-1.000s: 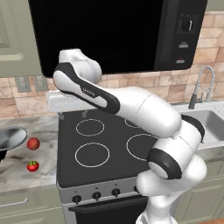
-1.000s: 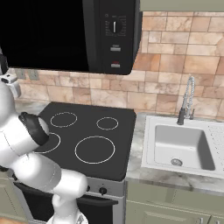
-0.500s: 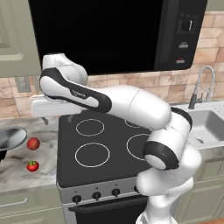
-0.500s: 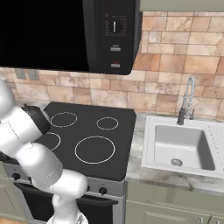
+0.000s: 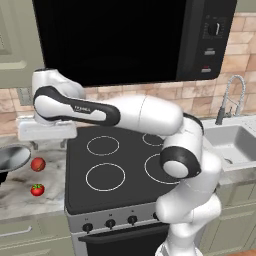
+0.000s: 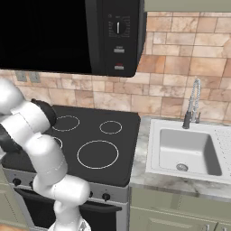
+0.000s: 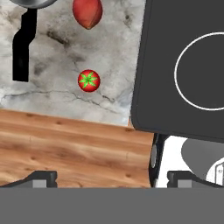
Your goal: Place the pan on the rear left burner on the stove. Then place the tomato and the onion in the pan and turn on the rear left burner.
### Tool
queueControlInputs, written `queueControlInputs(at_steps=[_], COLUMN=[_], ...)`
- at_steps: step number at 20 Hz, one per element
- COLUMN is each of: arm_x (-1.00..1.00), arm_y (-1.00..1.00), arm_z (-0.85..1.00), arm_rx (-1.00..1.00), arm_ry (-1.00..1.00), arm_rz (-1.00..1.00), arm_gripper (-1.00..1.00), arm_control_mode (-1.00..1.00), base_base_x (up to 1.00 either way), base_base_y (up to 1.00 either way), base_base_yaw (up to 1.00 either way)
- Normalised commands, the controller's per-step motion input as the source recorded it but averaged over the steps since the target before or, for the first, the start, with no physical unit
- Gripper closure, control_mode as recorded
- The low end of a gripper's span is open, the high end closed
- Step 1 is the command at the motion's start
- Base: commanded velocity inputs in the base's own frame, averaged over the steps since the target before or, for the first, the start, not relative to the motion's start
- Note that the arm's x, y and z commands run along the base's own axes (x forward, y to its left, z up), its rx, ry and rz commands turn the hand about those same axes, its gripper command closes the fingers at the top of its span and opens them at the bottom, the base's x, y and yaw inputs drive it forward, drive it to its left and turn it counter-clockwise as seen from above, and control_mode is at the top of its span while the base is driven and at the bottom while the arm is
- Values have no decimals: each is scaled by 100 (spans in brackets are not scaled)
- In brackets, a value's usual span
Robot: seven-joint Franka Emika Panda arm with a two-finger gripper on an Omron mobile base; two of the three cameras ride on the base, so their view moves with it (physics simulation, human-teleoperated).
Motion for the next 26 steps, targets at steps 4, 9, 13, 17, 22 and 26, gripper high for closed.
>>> queueControlInputs(at_steps=[4, 9, 13, 17, 22, 26], arm_x=[0, 0, 0, 0, 0, 0], arm_y=[42, 42, 40, 36, 24, 18], arm_z=[-12, -11, -10, -9, -3, -5], arm_rx=[0, 0, 0, 0, 0, 0], arm_ry=[3, 4, 2, 0, 0, 0], arm_rz=[0, 0, 0, 0, -4, -3], arm_gripper=[-100, -100, -100, -100, -100, -100], arm_control_mode=[-100, -100, -100, -100, -100, -100], base_base_x=[0, 0, 0, 0, 0, 0], base_base_y=[0, 0, 0, 0, 0, 0], base_base_yaw=[0, 0, 0, 0, 0, 0])
